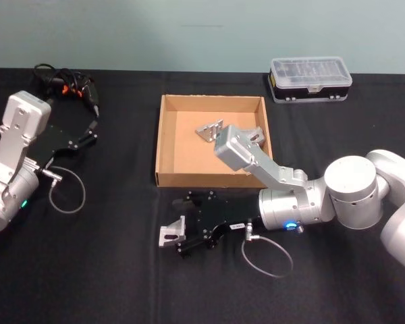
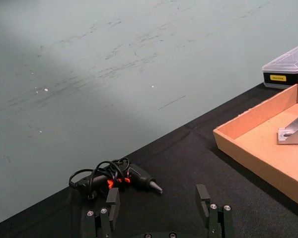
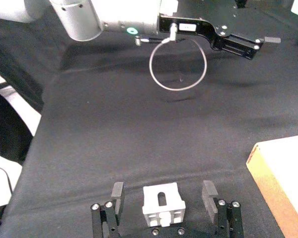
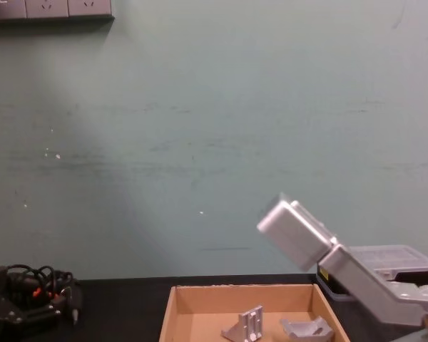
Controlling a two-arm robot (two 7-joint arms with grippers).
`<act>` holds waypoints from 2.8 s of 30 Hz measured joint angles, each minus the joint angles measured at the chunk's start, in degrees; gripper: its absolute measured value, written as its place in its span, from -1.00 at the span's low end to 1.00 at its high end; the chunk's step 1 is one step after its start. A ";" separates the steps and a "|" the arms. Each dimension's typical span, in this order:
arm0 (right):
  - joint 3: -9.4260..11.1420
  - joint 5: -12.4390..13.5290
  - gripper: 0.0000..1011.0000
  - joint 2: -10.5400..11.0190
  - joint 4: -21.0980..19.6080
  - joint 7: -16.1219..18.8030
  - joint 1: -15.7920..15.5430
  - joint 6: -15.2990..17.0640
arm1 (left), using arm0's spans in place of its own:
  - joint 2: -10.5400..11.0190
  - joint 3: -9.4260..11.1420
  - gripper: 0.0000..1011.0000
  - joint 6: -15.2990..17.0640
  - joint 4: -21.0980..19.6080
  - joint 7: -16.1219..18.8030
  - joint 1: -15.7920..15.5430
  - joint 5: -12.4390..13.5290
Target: Use one hand to pick up the angle iron from the table and place it into the box.
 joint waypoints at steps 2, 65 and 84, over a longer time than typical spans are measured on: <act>-0.01 -0.43 0.98 -0.31 0.18 -0.47 0.00 0.46 | 0.00 0.00 0.98 0.00 0.00 0.00 0.00 0.00; 8.95 6.89 -0.10 -1.54 -2.12 -3.41 0.78 -0.07 | 0.00 0.00 0.98 0.00 0.00 -0.01 0.00 0.00; 7.97 2.02 -0.10 -5.04 8.93 -8.11 8.91 6.81 | 0.00 0.00 0.98 0.00 0.00 0.00 0.00 0.00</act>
